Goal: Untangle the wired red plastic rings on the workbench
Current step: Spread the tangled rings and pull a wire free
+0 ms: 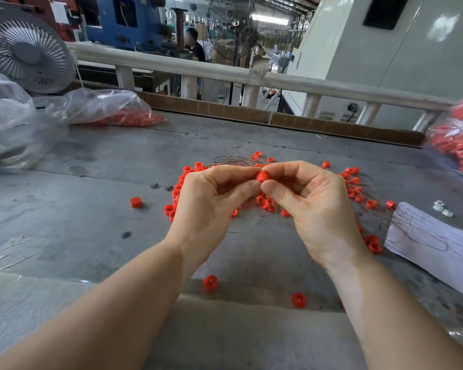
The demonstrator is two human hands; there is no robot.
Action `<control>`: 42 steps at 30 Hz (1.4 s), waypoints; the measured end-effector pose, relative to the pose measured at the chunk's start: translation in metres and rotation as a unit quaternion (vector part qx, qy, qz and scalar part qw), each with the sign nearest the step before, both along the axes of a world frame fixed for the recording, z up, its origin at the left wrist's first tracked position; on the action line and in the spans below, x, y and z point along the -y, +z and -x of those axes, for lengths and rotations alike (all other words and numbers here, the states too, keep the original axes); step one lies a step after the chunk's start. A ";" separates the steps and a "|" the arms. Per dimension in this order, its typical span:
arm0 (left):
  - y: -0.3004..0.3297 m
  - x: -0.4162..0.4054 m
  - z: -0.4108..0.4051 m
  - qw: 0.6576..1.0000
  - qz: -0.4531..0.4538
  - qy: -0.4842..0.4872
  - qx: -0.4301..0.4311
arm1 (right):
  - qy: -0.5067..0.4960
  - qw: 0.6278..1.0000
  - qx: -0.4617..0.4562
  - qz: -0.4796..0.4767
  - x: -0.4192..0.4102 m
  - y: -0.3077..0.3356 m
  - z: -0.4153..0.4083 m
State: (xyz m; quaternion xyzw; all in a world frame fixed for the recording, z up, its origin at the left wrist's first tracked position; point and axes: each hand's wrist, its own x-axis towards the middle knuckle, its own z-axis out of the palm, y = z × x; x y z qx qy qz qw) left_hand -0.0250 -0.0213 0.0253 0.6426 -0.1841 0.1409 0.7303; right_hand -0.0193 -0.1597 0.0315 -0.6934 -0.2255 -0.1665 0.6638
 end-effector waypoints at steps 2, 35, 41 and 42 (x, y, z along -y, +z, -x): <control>0.001 0.000 0.001 1.000 0.011 -0.006 0.009 | 0.018 1.000 -0.002 -0.017 0.000 0.001 0.000; 0.000 0.001 0.001 0.993 -0.067 0.022 0.094 | 0.000 0.999 0.037 0.014 0.002 0.008 0.009; 0.001 -0.003 0.001 0.996 -0.057 -0.030 0.057 | -0.005 1.000 0.022 -0.018 0.004 0.009 0.006; 0.001 -0.003 0.002 0.997 -0.051 -0.038 0.045 | -0.021 1.000 0.023 -0.001 0.004 0.008 0.006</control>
